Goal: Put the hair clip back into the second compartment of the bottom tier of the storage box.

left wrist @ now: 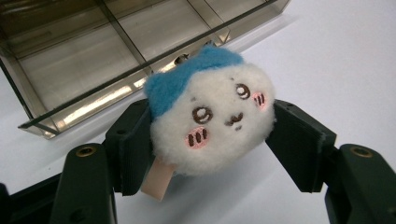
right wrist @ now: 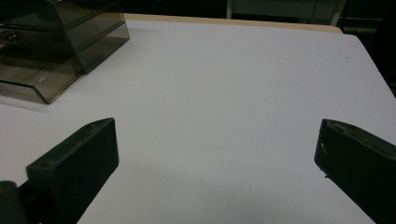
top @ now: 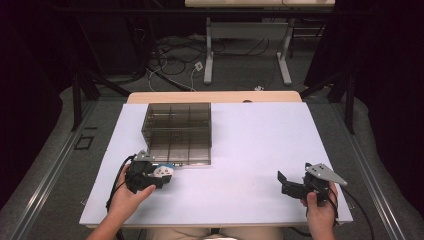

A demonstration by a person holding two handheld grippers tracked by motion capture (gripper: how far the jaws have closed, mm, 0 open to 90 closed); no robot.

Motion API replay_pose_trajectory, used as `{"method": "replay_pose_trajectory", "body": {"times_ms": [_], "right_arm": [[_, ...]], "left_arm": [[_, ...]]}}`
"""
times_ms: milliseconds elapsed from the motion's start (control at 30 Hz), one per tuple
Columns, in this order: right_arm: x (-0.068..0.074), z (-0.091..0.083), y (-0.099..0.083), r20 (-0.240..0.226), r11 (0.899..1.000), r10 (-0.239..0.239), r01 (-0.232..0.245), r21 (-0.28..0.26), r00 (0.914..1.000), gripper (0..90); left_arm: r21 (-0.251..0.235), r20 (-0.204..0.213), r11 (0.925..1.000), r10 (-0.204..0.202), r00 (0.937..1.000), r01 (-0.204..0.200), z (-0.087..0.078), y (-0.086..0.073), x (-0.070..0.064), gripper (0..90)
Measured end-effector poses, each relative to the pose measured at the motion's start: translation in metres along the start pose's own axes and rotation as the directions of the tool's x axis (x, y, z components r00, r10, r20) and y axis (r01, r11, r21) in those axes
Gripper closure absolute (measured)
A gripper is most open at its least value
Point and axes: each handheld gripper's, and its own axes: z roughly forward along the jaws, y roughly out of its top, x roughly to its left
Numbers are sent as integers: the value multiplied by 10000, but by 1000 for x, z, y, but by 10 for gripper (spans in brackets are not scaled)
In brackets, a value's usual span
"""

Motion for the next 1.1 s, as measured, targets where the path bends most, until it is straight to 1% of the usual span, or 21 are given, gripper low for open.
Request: {"method": "replay_pose_trajectory", "body": {"times_ms": [100, 133, 167, 200, 233, 267, 400, 467, 500, 533, 567, 633, 667, 733, 767, 800, 867, 933, 967, 1000, 1100], "right_arm": [[-1, 0, 0, 5, 10000, 11, -11, 21, 10000, 0], [-1, 0, 0, 5, 10000, 11, -11, 21, 10000, 0], [0, 0, 0, -38, 9999, 108, -108, -9, 9999, 0], [-1, 1, 0, -24, 10000, 18, -18, 2, 10000, 0], [-1, 0, 0, 1, 10000, 16, -16, 46, 10000, 0], [-1, 0, 0, 7, 10000, 19, -19, 54, 10000, 0], [-1, 0, 0, 28, 10000, 36, -36, 49, 10000, 0], [-1, 0, 0, 38, 10000, 28, -28, 65, 10000, 0], [-1, 1, 0, 32, 10000, 11, -11, 60, 10000, 0], [-1, 1, 0, 35, 10000, 26, -26, 67, 10000, 0], [-1, 1, 0, 51, 10000, 19, -19, 50, 10000, 0], [-1, 2, -1, 63, 10000, 1, 0, -33, 10000, 0], [-2, 2, 0, 61, 10000, -9, 8, 33, 10000, 0], [-2, 2, 0, 80, 10000, -15, 15, 49, 10000, 0], [-2, 1, 0, 65, 9999, -20, 19, 133, 10000, 0], [-2, 2, -1, 47, 10000, -8, 8, 48, 10000, 0], [-1, 2, -1, 27, 10000, 58, -58, 61, 10000, 0], [-2, 2, -1, 32, 10000, -1, 1, 61, 10000, 0], [-2, 1, 0, 7, 9999, -20, 20, 138, 10000, 0], [-2, 2, -1, 14, 10000, -7, 7, 86, 10000, 0], [-2, 2, -1, 8, 9999, 9, -9, 105, 10000, 0]], "left_arm": [[-77, -9, 10000, -63, 10000, 63, -3, 4, 1, 347], [-83, -10, 10000, -8, 10000, 8, -4, 5, 1, 347], [-182, -2, 9998, -124, 9999, 124, -5, 6, 1, 347], [-148, 3, 9999, -36, 10000, 36, -6, 7, 2, 347], [-218, -24, 9998, -44, 10000, 44, -7, 8, 2, 347], [-179, -79, 9998, -49, 10000, 47, -9, 9, 3, 347], [-413, -167, 9991, -140, 9998, 133, -13, 15, 4, 346], [-550, -176, 9982, -259, 9995, 249, -16, 18, 5, 347], [-599, -195, 9981, -183, 9996, 171, -17, 21, 6, 346], [-612, -155, 9980, -195, 9997, 185, -19, 23, 6, 346], [-694, -206, 9974, -218, 9995, 203, -20, 25, 6, 347], [-811, -201, 9966, -145, 9997, 129, -23, 29, 7, 347], [-895, -199, 9958, -206, 9996, 187, -24, 31, 6, 347], [-898, -245, 9959, -133, 9996, 111, -26, 36, 7, 347], [-1002, -198, 9948, -200, 9996, 179, -27, 37, 7, 347], [-985, -217, 9950, -163, 9996, 140, -27, 39, 8, 347], [-1041, -190, 9944, -179, 9997, 158, -28, 43, 8, 346], [-1045, -215, 9944, -197, 9996, 174, -29, 46, 9, 347], [-1033, -223, 9946, -136, 9997, 112, -29, 47, 9, 347], [-1060, -248, 9942, -203, 9995, 176, -29, 49, 9, 347], [-1076, -235, 9941, -194, 9995, 168, -29, 52, 10, 346]]}}
